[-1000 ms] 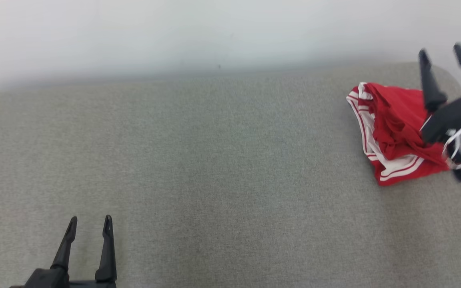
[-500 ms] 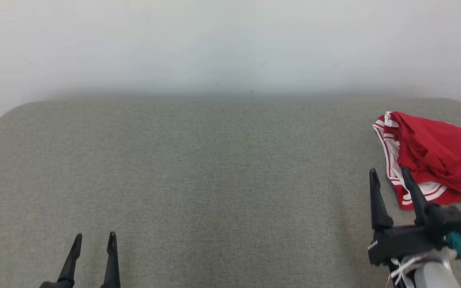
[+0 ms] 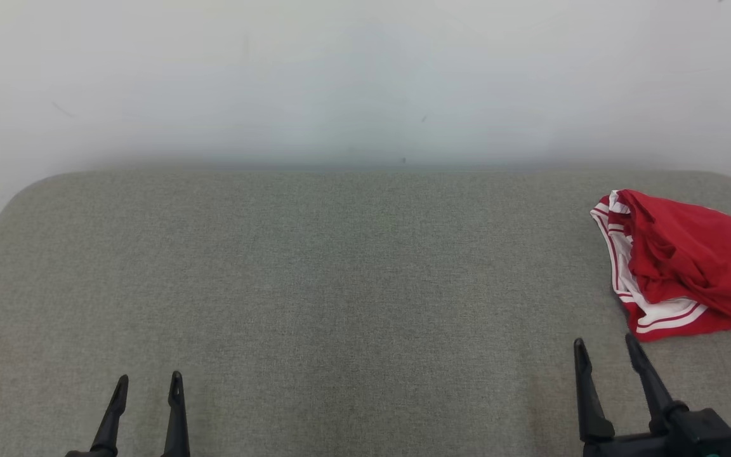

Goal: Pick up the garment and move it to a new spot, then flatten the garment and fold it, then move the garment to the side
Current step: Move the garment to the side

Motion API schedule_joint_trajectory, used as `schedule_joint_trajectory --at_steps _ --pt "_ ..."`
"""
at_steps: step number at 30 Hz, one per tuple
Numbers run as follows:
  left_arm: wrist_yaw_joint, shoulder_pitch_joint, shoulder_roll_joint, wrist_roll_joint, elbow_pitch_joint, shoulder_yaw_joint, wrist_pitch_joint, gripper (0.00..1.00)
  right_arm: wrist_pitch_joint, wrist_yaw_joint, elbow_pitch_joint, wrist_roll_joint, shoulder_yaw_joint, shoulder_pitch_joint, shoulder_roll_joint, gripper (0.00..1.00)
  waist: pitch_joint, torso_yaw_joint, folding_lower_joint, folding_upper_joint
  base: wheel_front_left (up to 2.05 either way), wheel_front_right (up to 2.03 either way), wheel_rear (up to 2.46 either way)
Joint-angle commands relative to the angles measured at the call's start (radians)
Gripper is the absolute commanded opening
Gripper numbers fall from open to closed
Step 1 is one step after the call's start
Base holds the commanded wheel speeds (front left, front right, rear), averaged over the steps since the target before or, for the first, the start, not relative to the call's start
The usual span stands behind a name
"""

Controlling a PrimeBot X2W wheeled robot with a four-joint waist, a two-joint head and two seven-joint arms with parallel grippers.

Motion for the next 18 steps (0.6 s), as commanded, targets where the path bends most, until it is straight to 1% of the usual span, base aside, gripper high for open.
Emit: schedule_joint_trajectory --at_steps 1,5,18 --pt "0.002 0.016 -0.004 -0.011 -0.002 -0.003 -0.001 1.00 -0.001 -0.002 -0.001 0.019 0.006 0.020 0.003 1.00 -0.003 -0.001 0.0001 0.0000 0.00 0.00 0.00" --pt "0.002 0.015 -0.006 -0.013 0.001 -0.009 -0.001 1.00 -0.001 -0.002 -0.001 0.045 0.011 0.033 0.003 1.00 -0.005 -0.003 0.0001 0.0000 0.00 0.00 0.00" --pt "0.002 0.012 -0.007 0.006 0.021 -0.014 -0.001 1.00 -0.001 -0.002 0.010 0.058 0.005 0.021 0.003 1.00 -0.003 -0.010 0.0001 0.0000 0.00 0.00 0.00"
